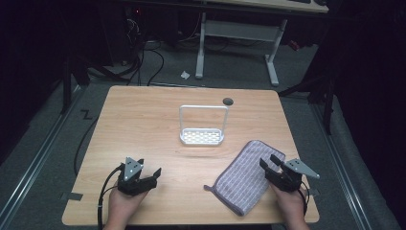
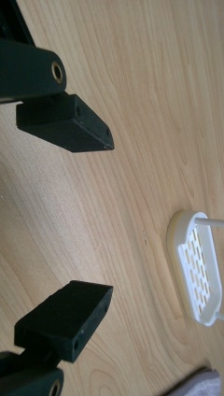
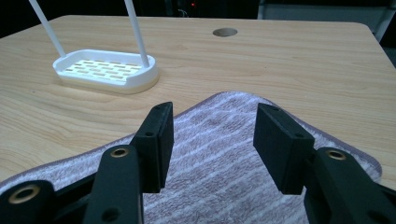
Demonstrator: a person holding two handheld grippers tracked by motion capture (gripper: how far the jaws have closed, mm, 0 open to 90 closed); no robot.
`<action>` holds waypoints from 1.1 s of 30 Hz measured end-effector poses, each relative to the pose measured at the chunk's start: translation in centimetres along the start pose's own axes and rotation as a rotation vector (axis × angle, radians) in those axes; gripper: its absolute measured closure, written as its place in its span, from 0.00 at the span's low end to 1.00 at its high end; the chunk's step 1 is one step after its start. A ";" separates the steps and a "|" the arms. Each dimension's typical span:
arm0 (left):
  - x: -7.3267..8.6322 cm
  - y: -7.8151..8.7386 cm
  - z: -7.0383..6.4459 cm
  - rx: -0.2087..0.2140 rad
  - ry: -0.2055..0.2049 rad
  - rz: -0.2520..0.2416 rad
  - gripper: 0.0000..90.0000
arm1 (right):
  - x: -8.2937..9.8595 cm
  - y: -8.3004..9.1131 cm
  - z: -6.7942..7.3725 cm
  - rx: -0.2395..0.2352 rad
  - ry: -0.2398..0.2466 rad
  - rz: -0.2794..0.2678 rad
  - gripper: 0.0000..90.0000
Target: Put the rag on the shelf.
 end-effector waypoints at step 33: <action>-1.1 -0.5 -1.9 0.109 -0.012 -0.014 0.68 | 2.7 -3.1 2.1 -0.022 0.196 0.350 1.00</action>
Point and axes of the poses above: each handheld gripper's, and its own axes: y roughly backward along the jaws, x roughly out of its underside, z roughly to its left, the point moved 3 cm from there along -y, roughly forward along the jaws, and after that the axes turned 12 degrees about -y, right-handed, at the moved point
